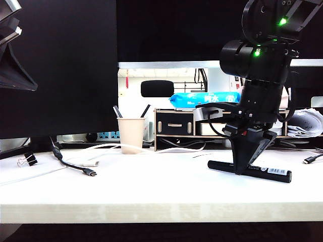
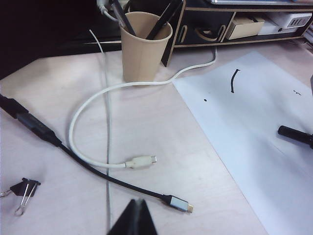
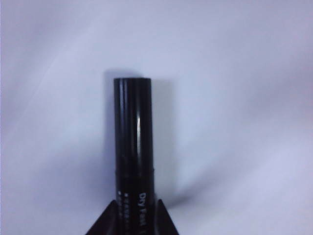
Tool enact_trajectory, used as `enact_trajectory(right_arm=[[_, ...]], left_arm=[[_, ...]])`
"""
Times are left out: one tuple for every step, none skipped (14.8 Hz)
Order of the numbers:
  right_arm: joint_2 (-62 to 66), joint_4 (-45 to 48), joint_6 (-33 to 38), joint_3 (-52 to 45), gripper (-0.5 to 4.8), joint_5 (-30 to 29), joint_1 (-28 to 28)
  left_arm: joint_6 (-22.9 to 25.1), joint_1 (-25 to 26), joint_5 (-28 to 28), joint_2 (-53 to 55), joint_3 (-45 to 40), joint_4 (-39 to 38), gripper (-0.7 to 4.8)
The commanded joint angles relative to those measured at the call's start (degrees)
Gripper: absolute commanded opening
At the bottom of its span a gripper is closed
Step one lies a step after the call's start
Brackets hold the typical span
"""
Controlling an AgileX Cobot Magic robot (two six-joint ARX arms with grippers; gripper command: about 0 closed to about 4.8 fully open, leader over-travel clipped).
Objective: Pick up the marker and insert it into the paper cup.
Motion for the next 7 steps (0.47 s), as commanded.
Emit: enact_trajectory(right_arm=[[0.8, -0.5, -0.1, -0.5, 0.43, 0.6, 0.0], [0.8, -0.5, -0.1, -0.5, 0.43, 0.6, 0.0], [0.8, -0.4, -0.1, -0.5, 0.43, 0.6, 0.0], [0.8, -0.3, 0.1, -0.5, 0.43, 0.5, 0.0], [0.8, -0.1, 0.3, -0.5, 0.43, 0.5, 0.0], [0.8, 0.0, 0.6, -0.4, 0.43, 0.3, 0.0], [0.8, 0.0, 1.7, 0.0, 0.43, -0.8, 0.0]], left_arm=[[0.0, 0.0, 0.4, -0.1, 0.4, 0.1, -0.05], [0.0, 0.0, 0.4, -0.1, 0.4, 0.1, -0.05], [0.0, 0.0, 0.4, -0.1, 0.4, 0.2, -0.05], [0.0, 0.0, 0.4, -0.1, 0.4, 0.2, -0.05], [0.0, 0.0, 0.4, -0.1, 0.4, 0.2, -0.05], [0.0, 0.0, 0.4, -0.1, 0.4, 0.1, -0.05], [0.0, 0.0, 0.4, -0.1, 0.4, 0.1, -0.05]])
